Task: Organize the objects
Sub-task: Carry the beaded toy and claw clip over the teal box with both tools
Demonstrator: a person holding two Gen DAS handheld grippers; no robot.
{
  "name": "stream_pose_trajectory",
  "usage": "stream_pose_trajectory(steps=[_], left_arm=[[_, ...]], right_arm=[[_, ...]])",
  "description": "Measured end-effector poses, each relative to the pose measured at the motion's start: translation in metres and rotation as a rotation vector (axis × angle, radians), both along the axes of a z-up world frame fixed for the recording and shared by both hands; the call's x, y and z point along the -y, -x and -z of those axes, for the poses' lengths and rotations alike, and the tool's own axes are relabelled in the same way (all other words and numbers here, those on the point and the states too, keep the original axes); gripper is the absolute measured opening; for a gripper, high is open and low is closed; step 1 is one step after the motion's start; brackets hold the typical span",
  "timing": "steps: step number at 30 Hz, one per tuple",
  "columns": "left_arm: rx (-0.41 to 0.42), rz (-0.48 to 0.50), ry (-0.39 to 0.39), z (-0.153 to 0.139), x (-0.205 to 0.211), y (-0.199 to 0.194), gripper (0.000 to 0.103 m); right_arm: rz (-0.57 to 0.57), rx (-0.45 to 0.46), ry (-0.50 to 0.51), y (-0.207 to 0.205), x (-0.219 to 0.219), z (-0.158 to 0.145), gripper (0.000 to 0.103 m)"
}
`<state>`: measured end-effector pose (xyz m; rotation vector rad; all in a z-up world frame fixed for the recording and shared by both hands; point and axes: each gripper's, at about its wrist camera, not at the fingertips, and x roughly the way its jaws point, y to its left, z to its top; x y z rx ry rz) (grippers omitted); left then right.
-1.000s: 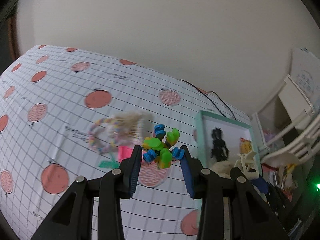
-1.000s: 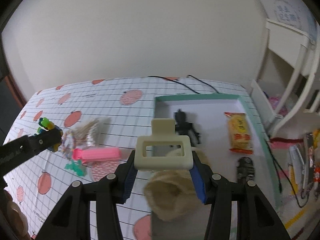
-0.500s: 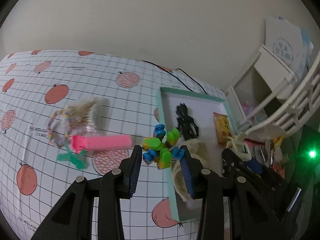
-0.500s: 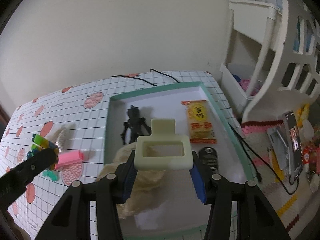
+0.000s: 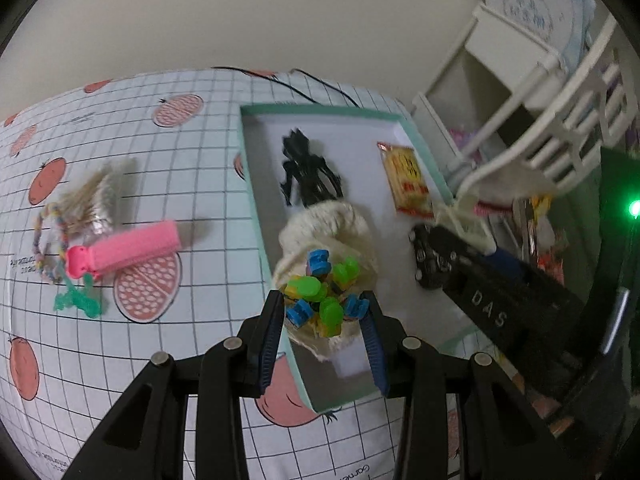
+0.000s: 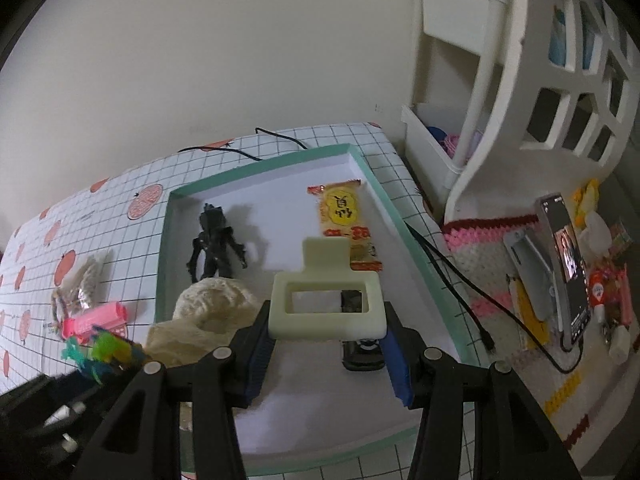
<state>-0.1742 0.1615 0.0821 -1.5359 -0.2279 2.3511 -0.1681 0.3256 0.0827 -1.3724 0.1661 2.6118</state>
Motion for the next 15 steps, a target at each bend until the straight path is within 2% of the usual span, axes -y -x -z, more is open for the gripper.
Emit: stream_pose_trajectory(steps=[5, 8, 15], left_arm=[[0.047, 0.062, -0.012, 0.011, -0.017, -0.001, 0.04], [0.065, 0.093, 0.014, 0.017, -0.026, -0.002, 0.04], [0.119, 0.103, 0.034, 0.029, -0.032, -0.003, 0.04]], right_arm=[[-0.02, 0.006, 0.005, 0.001, 0.002, 0.002, 0.053], [-0.023, 0.012, 0.01, 0.001, 0.003, 0.003, 0.053], [-0.038, 0.055, 0.026, 0.003, 0.006, 0.013, 0.053]])
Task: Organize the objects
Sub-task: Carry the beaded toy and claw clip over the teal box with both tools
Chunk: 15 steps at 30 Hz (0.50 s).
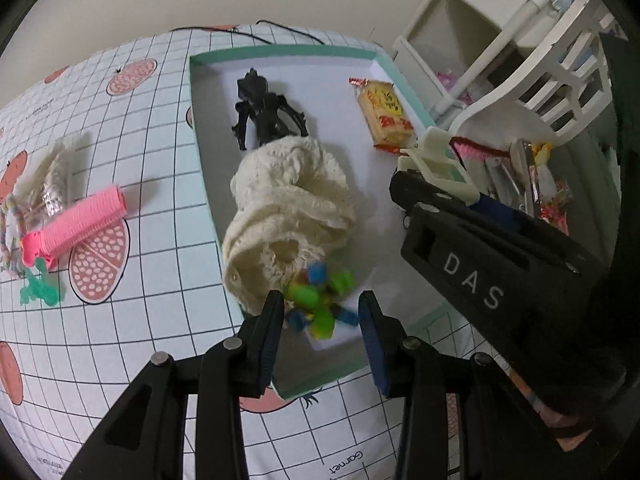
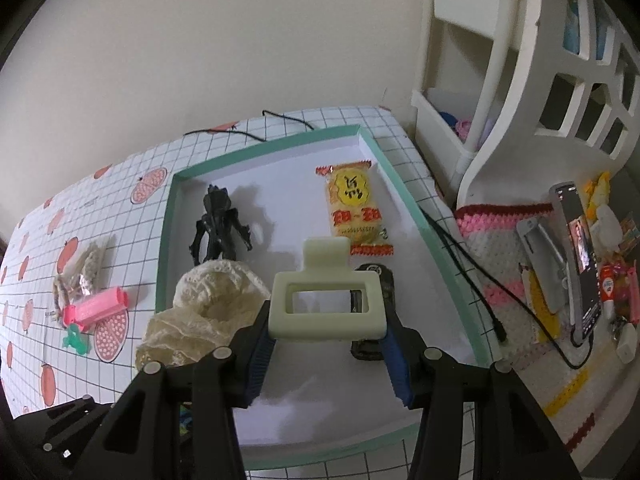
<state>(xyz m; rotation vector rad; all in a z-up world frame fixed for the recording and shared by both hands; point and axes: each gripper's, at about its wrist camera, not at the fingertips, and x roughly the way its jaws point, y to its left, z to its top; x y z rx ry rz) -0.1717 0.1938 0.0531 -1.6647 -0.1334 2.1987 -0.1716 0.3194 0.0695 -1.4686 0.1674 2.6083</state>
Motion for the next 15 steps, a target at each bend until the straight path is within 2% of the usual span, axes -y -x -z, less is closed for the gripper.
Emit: stream_pose_trajectory(steps=[5, 15], left_arm=[[0.024, 0.008, 0.028, 0.007, -0.004, -0.001, 0.04], [0.028, 0.004, 0.014, 0.003, -0.001, -0.002, 0.04]], right_arm=[[-0.02, 0.029, 0.003, 0.002, 0.005, 0.007, 0.053], [-0.024, 0.068, 0.015, 0.003, 0.006, 0.02, 0.053]])
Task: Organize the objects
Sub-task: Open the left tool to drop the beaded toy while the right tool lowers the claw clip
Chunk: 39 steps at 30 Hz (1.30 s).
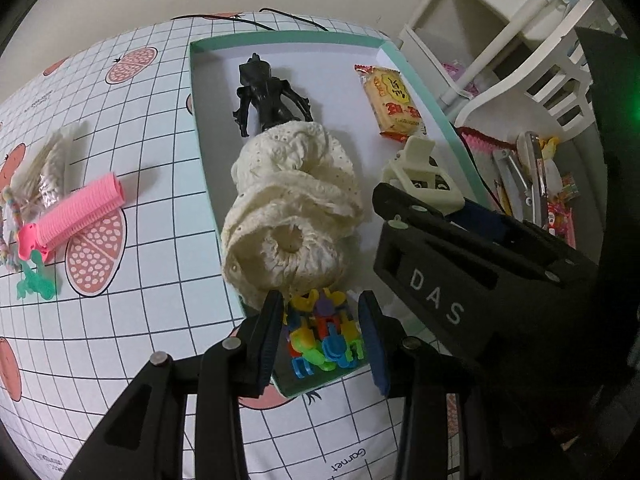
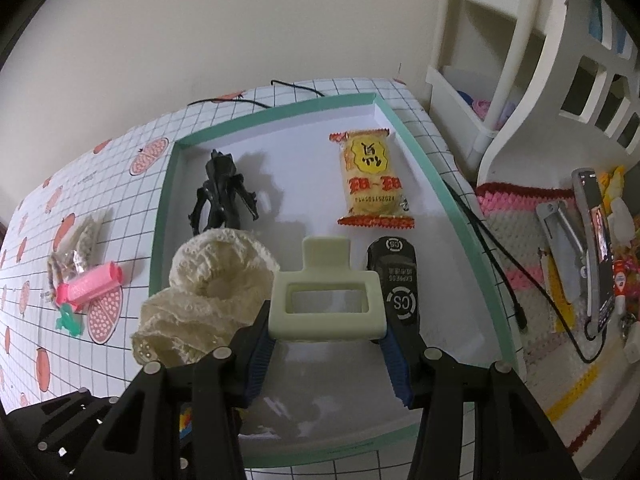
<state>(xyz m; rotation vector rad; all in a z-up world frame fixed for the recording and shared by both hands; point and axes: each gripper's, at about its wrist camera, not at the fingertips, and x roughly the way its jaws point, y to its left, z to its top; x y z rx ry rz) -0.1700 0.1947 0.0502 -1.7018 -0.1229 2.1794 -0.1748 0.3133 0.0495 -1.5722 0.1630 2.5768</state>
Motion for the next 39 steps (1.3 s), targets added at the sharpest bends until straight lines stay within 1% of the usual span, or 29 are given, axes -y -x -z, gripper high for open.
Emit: stream_pose_trajectory(steps=[7, 10, 18, 25, 30, 36, 39], left_arm=[[-0.017, 0.001, -0.012, -0.01, 0.006, -0.001, 0.046], [-0.03, 0.003, -0.017, -0.016, 0.01, -0.003, 0.047], [-0.041, -0.026, 0.005, -0.021, 0.025, 0.004, 0.047], [-0.046, -0.094, 0.034, -0.023, 0.041, 0.009, 0.047], [-0.054, -0.15, 0.054, -0.018, 0.053, 0.006, 0.047], [-0.053, -0.19, 0.076, -0.013, 0.06, 0.011, 0.047], [-0.054, -0.213, 0.07, -0.011, 0.064, 0.013, 0.047]], right_arm=[[-0.001, -0.008, -0.007, -0.001, 0.001, -0.002, 0.053], [0.002, -0.009, -0.011, 0.0, 0.001, -0.002, 0.053], [0.012, -0.015, -0.007, -0.001, -0.001, -0.003, 0.053], [0.011, 0.0, -0.007, 0.0, -0.002, 0.001, 0.053], [0.002, 0.005, -0.005, 0.0, 0.0, 0.003, 0.053], [-0.012, 0.02, -0.014, 0.001, 0.003, 0.007, 0.054], [-0.014, 0.02, -0.015, 0.0, 0.004, 0.007, 0.054]])
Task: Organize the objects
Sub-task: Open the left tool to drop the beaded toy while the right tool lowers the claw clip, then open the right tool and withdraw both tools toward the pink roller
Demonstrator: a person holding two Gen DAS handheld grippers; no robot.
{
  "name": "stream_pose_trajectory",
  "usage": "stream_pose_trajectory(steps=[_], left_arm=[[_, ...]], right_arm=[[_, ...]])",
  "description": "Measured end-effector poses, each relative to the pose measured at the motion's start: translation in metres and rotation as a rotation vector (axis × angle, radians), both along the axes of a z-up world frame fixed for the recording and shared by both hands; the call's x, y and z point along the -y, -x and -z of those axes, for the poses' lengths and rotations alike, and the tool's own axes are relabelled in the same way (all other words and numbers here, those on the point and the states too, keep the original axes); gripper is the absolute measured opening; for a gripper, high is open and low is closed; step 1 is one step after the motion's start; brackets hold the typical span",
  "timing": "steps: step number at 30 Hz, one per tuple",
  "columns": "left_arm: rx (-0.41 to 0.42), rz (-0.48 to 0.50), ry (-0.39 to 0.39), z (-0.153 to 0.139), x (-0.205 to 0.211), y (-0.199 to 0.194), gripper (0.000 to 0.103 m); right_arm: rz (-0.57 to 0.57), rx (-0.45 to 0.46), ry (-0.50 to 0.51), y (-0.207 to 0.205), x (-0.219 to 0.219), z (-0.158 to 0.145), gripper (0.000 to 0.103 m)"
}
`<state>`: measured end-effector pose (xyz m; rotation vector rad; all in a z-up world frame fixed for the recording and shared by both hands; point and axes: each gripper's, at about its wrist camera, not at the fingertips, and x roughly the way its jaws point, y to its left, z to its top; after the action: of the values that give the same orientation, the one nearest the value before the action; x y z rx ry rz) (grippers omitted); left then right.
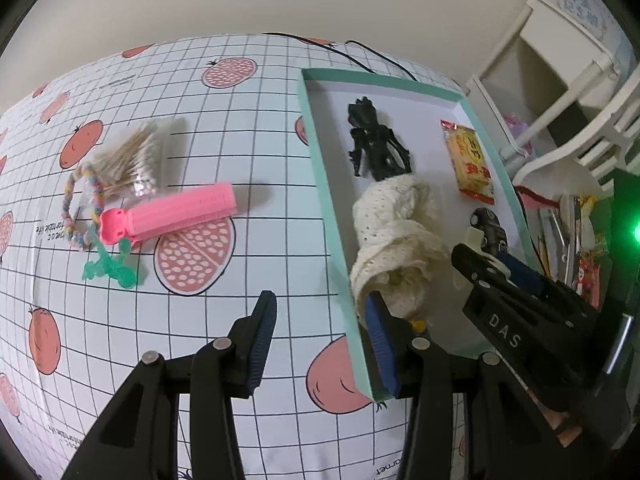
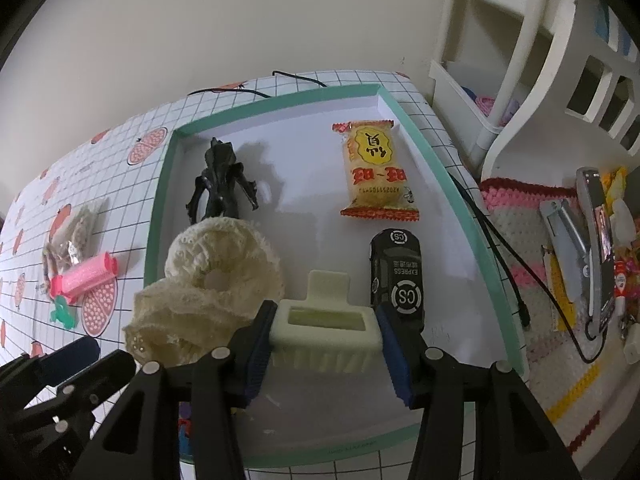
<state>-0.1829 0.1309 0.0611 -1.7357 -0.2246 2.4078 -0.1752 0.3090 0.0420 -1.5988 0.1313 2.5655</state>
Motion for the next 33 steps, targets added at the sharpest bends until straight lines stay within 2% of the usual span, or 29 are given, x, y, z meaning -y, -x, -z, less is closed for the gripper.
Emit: stream_pose_trajectory(steps=[4, 6, 14, 17, 20, 22, 24, 26, 28, 31, 33], left_arm=[[-0.007, -0.046, 0.003, 0.0, 0.01, 0.0, 0.047], [-0.007, -0.058, 0.003, 0.002, 0.013, 0.0, 0.047], [-0.014, -0.091, 0.005, 0.003, 0.018, 0.001, 0.047], [-0.013, -0.097, 0.021, 0.005, 0.018, 0.002, 0.055], [-0.01, -0.106, 0.02, 0.007, 0.02, 0.002, 0.056], [-0.013, -0.117, 0.027, 0.007, 0.021, 0.003, 0.057], [-0.017, -0.125, 0.034, 0.007, 0.023, 0.002, 0.066], [-0.023, -0.135, 0.035, 0.007, 0.024, 0.002, 0.069], [-0.028, -0.143, 0.033, 0.007, 0.027, 0.001, 0.069], [-0.037, -0.152, 0.03, 0.007, 0.029, 0.001, 0.081], [-0.049, -0.159, 0.026, 0.006, 0.03, 0.0, 0.083]], right_arm=[[0.002, -0.006, -0.012, -0.002, 0.001, -0.006, 0.055], [0.001, -0.016, -0.015, -0.002, 0.001, -0.009, 0.058], [-0.012, -0.013, -0.011, -0.002, 0.005, -0.007, 0.058], [-0.014, -0.02, -0.003, -0.002, 0.006, -0.007, 0.059], [-0.015, -0.029, 0.0, -0.002, 0.007, -0.007, 0.076], [-0.016, -0.038, 0.0, -0.002, 0.008, -0.007, 0.078], [-0.016, -0.046, -0.001, -0.002, 0.008, -0.008, 0.091], [-0.015, -0.054, 0.003, -0.002, 0.008, -0.009, 0.098], [-0.016, -0.058, 0.005, -0.002, 0.009, -0.009, 0.099], [-0.019, -0.062, 0.001, -0.002, 0.01, -0.009, 0.102], [-0.017, -0.065, -0.002, -0.002, 0.01, -0.009, 0.102]])
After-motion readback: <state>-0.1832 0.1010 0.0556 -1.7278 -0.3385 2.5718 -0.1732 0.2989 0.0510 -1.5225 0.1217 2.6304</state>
